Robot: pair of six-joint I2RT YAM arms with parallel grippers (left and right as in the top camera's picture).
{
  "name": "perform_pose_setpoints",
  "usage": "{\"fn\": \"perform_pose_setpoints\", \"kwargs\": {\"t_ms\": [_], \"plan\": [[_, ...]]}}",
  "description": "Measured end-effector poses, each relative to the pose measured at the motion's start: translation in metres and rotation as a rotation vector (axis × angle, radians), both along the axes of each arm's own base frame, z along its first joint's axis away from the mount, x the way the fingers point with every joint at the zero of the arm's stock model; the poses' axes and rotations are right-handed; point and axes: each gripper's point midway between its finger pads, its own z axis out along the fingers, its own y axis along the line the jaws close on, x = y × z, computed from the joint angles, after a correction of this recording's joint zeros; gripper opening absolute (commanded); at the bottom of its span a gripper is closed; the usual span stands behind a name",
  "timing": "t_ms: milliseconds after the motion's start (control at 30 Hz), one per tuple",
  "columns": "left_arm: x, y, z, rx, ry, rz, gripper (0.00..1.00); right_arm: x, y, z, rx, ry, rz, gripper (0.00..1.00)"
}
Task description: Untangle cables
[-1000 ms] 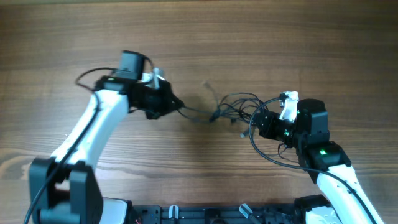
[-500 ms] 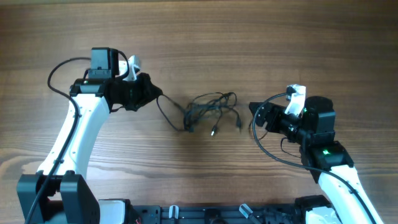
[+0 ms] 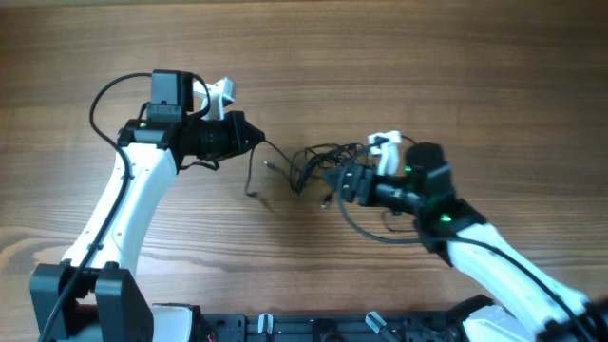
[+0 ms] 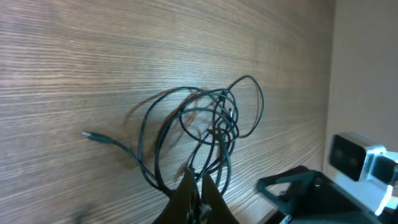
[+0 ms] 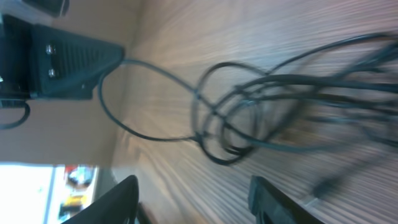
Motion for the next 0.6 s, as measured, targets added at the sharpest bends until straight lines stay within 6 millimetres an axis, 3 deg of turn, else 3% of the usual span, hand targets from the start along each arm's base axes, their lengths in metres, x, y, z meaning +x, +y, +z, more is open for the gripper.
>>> {"fn": "perform_pose_setpoints", "kwargs": {"t_ms": [200,333,500,600], "plan": [[-0.003,-0.01,0.001,-0.006,-0.006,-0.031,0.04,0.005,0.039,-0.01,0.072,-0.022,0.053,0.5],[-0.005,-0.016,0.001,-0.007,-0.008,-0.047,0.04,0.016,0.041,-0.02,0.081,-0.013,0.007,0.47],[-0.007,-0.018,0.002,-0.007,-0.008,-0.054,0.04,0.029,0.036,-0.019,0.086,-0.017,-0.073,0.36],[-0.007,-0.018,0.002,-0.007,-0.008,-0.054,0.04,0.032,0.034,-0.02,0.092,0.005,-0.105,0.34]]}}
